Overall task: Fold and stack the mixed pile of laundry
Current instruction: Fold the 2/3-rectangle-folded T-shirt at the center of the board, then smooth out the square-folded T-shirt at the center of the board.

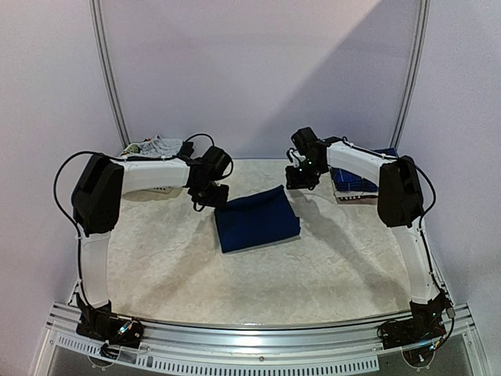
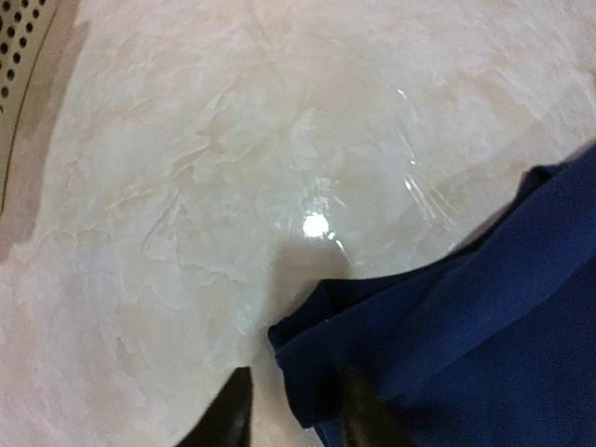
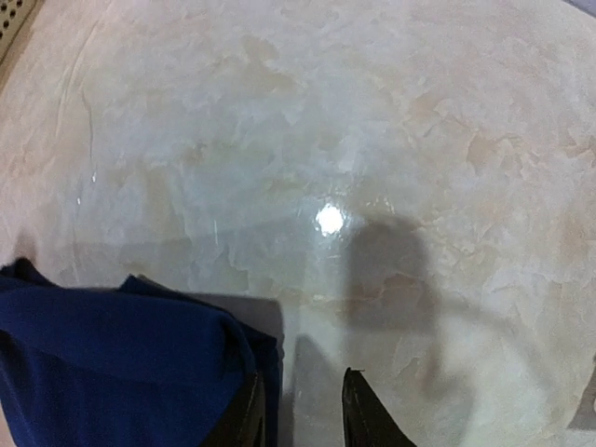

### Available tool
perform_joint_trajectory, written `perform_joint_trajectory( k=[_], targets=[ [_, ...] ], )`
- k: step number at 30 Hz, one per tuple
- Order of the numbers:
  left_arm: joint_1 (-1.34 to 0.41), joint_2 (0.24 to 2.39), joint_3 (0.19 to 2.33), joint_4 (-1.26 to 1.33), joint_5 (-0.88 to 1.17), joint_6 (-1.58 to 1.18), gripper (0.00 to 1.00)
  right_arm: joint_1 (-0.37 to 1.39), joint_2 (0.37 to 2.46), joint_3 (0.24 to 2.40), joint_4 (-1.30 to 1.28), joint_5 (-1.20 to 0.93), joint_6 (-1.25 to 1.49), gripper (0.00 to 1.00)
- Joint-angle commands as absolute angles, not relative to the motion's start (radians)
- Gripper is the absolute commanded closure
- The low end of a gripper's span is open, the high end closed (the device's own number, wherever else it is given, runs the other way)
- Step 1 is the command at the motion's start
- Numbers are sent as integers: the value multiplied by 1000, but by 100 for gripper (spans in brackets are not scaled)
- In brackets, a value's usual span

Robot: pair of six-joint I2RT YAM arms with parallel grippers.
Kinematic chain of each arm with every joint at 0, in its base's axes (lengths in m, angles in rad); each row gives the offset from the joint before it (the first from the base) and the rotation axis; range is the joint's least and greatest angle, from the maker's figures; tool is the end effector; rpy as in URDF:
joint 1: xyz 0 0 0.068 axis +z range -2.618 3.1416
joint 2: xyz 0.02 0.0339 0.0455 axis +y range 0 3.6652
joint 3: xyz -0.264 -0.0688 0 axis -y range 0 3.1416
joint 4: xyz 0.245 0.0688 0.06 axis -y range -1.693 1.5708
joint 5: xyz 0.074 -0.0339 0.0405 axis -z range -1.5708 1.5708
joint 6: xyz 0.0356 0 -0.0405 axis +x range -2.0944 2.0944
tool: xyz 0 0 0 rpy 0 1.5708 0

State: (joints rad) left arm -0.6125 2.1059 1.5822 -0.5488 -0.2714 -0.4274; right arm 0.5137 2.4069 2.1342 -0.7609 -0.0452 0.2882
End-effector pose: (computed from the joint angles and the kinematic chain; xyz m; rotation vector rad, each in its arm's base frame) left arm 0.3725 -0.2501 0.1749 0.1491 2.5755 -0.0204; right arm 0.4556 0.2589 0.1881 -0.3138 2.6252 0.3390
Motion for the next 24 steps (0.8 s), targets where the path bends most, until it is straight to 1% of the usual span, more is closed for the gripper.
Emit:
perform_joint_trajectory(
  k=[1,3,4,5,7,9,10,12,14,17,20,23,24],
  targets=[
    [-571,2143,1644,-597,-344,-414,56,498,2432,2228,-748,-62,293,58],
    [-565,2135,1662,-614,-378,-411,44,495,2415,2251,-747,-58,291,42],
    [-565,2116,1652,-610,-395,-411,37,495,2402,2253,-746,-51,291,38],
    [-566,2086,1638,-599,-405,-410,32,495,2383,2251,-747,-45,290,35],
    [-573,2022,1590,-563,-413,-402,25,495,2335,2232,-743,-43,290,32],
    [-589,1966,1548,-531,-429,-388,22,495,2281,2162,-712,-59,293,32],
    [-597,1946,1535,-528,-439,-381,22,495,2232,2083,-682,-84,298,32],
    [-620,1919,1515,-517,-433,-359,25,496,2161,1961,-611,-152,305,32],
    [-646,1907,1492,-464,-352,-311,32,501,2095,1848,-534,-254,314,35],
    [-677,1922,1489,-415,-219,-273,41,513,2032,1710,-447,-406,326,45],
    [-698,1953,1513,-398,-156,-262,50,534,2009,1619,-378,-517,338,54],
    [-703,1982,1524,-361,-64,-264,52,544,2020,1561,-322,-589,351,65],
    [-703,1993,1528,-353,-44,-266,52,544,2033,1548,-311,-596,356,67]
  ],
)
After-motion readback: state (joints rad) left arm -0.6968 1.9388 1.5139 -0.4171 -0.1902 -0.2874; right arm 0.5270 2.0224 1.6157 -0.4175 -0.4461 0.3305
